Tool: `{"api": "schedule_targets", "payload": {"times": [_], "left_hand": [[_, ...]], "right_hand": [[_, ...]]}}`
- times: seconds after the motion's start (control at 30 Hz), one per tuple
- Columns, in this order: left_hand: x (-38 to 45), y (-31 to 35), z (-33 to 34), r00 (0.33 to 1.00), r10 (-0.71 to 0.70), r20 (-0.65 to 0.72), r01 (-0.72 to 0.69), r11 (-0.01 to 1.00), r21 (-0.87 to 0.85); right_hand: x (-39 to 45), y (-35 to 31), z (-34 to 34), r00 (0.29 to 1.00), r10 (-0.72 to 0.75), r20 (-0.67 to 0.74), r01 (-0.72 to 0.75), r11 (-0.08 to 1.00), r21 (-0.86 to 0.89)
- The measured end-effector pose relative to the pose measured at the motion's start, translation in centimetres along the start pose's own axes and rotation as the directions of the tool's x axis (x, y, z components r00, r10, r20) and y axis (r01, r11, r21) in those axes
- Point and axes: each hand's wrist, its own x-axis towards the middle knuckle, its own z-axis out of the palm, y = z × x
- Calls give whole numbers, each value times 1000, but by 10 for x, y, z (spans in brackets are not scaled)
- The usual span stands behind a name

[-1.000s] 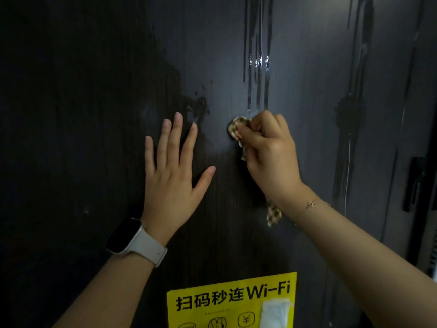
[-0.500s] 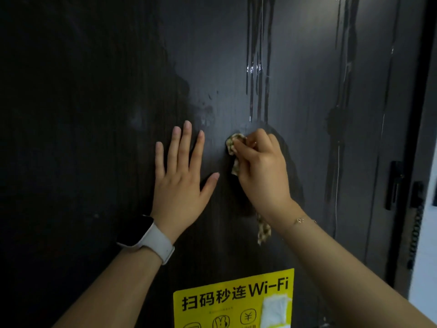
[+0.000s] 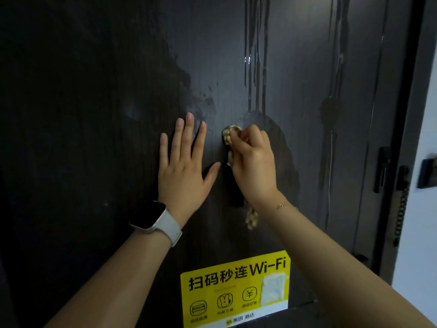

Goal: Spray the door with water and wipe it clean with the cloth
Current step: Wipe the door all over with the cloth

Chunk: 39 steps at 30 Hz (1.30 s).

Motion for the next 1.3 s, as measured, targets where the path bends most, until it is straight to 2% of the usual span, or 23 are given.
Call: {"api": "schedule_targets", "payload": {"times": [0.2,0.33,0.47,0.5,0.57,0.63,0.7,0.73,0.83,0.93,0.97,1.03,1.1,1.17,1.23,1.3], "left_hand": [[11,-15,-28,997,67,-36,-67,998,-5],[55,-42,-42,981,117,-158,-119,993,-2],[86,-60,-37,984,27,-174,-27,1000,6],[87,-62,-34,984,31,-176,-26,999,31],[85,-62,-28,981,60,-186,-48,997,68],[84,-62,-25,977,64,-205,-52,997,65],[83,-62,-24,975,65,-214,-52,997,63],[82,-62,-24,974,67,-214,-54,996,64],[83,-62,-24,973,80,-215,-65,995,79],[84,-63,-24,972,78,-221,-65,996,66],[84,-64,-24,971,76,-228,-65,996,53],[84,-64,-23,968,74,-241,-69,997,30],[83,-63,-22,965,74,-251,-71,997,21],[84,-63,-22,965,73,-253,-69,997,26],[83,-63,-22,966,75,-248,-68,997,36],[83,-62,-21,966,80,-245,-71,996,45]], "right_hand": [[-14,11,-3,999,33,-2,-33,999,36],[11,-11,5,991,-134,31,132,990,56],[35,-11,8,964,-266,19,266,962,-58],[42,-2,5,975,-222,-17,221,974,-56],[59,23,-4,990,-19,-139,16,1000,-20],[70,40,-8,951,170,-260,-179,984,-11],[71,29,0,924,225,-309,-223,974,43],[67,15,9,933,181,-310,-164,983,79],[48,-37,32,974,-101,-203,120,989,85],[51,-34,28,967,-211,-145,222,973,61],[58,-21,22,969,-183,-164,192,981,39],[76,12,6,964,-8,-267,13,1000,19],[91,45,-13,905,238,-353,-226,971,75],[99,61,-20,835,392,-386,-363,920,150],[101,50,-12,834,371,-409,-327,929,175],[100,19,6,889,229,-397,-170,969,180]]}}
